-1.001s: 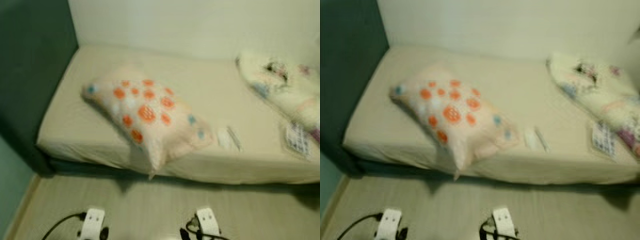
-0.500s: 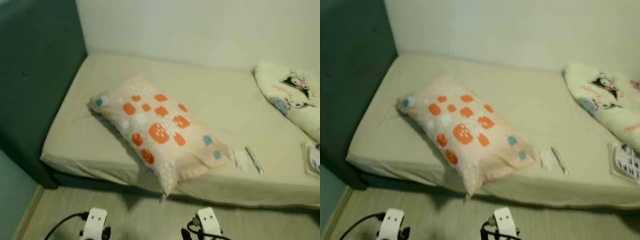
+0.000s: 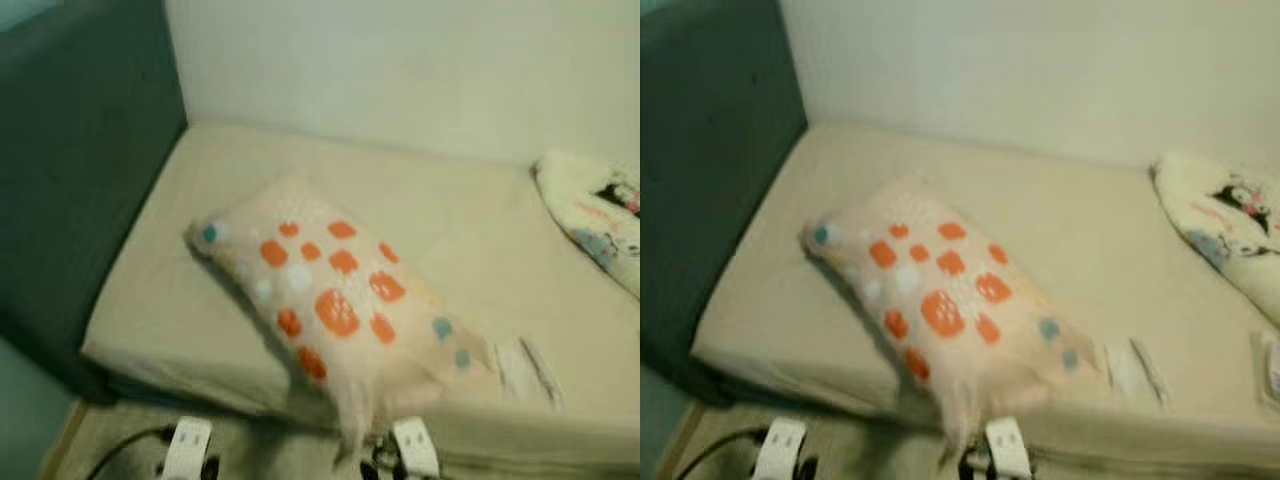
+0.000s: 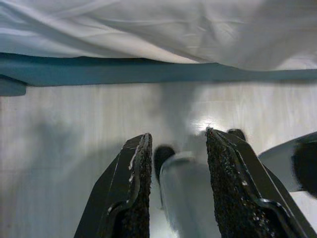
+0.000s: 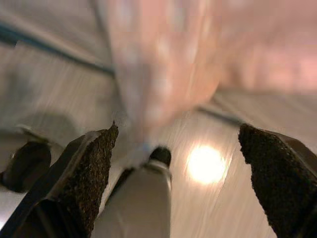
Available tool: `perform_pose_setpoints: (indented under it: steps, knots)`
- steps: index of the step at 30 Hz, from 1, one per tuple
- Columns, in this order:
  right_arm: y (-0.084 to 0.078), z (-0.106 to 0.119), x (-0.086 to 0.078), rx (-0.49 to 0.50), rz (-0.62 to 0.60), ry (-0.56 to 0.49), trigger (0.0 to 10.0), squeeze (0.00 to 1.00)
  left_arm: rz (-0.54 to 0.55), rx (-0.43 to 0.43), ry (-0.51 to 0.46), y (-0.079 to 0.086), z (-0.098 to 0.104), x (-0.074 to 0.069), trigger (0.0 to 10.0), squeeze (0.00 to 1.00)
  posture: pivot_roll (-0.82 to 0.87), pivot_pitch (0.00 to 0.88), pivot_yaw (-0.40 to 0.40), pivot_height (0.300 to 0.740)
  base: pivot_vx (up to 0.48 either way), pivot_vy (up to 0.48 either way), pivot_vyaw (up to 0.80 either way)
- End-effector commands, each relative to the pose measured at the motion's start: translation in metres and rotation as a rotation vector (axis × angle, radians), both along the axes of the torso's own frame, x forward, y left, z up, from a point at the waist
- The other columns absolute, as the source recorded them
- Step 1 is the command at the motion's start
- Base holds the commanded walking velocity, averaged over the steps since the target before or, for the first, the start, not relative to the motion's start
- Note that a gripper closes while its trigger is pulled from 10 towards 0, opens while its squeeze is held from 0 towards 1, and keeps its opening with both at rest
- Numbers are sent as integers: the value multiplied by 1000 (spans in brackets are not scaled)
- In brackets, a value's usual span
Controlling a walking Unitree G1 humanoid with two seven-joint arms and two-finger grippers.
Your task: Clean up the room
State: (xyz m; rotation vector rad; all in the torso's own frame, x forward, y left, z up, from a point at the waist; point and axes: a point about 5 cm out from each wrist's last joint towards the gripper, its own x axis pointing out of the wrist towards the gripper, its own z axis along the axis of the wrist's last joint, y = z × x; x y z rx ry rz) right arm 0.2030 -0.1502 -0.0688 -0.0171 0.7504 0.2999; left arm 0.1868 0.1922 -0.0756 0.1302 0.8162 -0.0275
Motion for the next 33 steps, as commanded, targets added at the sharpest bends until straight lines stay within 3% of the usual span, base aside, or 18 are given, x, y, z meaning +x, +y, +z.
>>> perform_pose_setpoints:
  steps: [1,26,33]
  knots:
    - [2,-8,-13,7,-6,48,10000,0,16,-5,20,3,-3,-6,10000,0,86,48,-45,733,0,0,0]
    - [2,-7,-11,8,-5,53,10000,0,28,-5,20,4,-3,-5,10000,0,91,44,-48,733,0,380,0]
    - [3,-7,-11,8,0,52,10000,0,-45,38,31,1,-3,-5,10000,0,92,46,-47,733,111,-294,0]
